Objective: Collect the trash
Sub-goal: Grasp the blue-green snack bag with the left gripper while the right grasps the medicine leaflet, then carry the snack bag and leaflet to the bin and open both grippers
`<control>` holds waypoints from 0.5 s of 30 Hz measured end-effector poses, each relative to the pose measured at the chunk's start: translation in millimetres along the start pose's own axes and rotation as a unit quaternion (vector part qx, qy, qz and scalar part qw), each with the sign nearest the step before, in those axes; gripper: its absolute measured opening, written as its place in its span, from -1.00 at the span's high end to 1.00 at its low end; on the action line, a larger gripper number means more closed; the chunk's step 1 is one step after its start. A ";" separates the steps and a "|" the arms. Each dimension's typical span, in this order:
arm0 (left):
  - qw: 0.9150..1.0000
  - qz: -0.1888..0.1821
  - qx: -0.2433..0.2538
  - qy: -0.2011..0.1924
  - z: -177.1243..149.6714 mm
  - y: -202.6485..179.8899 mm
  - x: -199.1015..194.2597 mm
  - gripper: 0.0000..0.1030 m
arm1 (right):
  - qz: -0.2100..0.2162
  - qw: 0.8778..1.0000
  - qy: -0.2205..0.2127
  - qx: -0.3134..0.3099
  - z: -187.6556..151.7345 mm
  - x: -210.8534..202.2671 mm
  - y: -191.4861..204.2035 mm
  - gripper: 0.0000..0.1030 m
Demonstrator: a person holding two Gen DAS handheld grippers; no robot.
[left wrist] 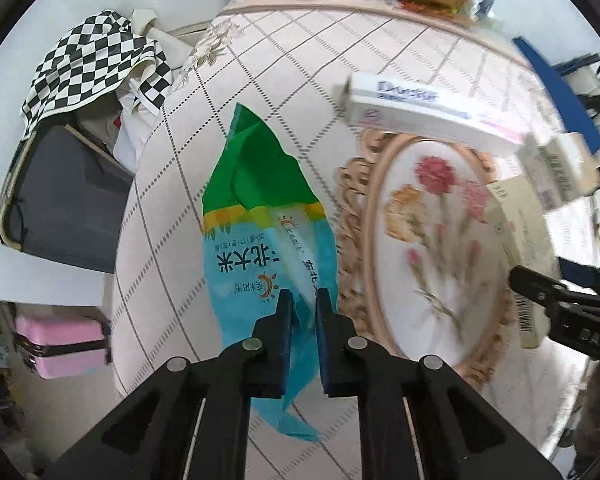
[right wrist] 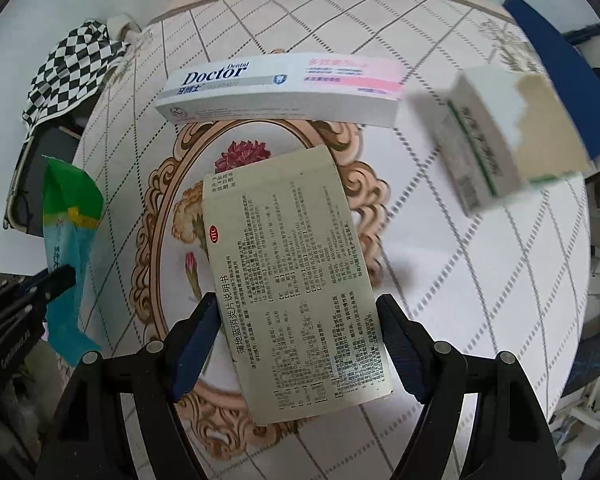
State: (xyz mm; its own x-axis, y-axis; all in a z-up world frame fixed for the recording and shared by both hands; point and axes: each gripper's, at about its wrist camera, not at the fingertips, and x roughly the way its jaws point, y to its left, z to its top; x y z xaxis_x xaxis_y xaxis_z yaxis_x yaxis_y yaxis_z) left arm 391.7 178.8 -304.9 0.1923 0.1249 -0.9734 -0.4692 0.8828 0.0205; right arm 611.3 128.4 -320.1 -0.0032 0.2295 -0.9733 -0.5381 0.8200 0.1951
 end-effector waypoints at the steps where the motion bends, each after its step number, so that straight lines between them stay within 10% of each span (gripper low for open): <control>1: 1.000 -0.004 -0.003 -0.005 -4.2 -0.3 -6.3 0.84 | 0.001 1.000 -0.003 0.003 -4.3 -5.5 -1.2 -0.55; 15: 0.992 -0.076 0.033 -0.098 -139.5 -6.2 -127.1 0.84 | -0.013 0.994 -0.085 0.062 -182.4 -136.4 -11.6 -0.54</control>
State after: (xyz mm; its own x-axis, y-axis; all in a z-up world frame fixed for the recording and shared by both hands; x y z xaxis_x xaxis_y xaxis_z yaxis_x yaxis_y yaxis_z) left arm 249.9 94.2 -213.1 0.4235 0.0684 -0.9033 -0.3652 0.9254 -0.1012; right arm 464.2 -8.1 -211.7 0.1582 0.2839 -0.9457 -0.4279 0.8829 0.1934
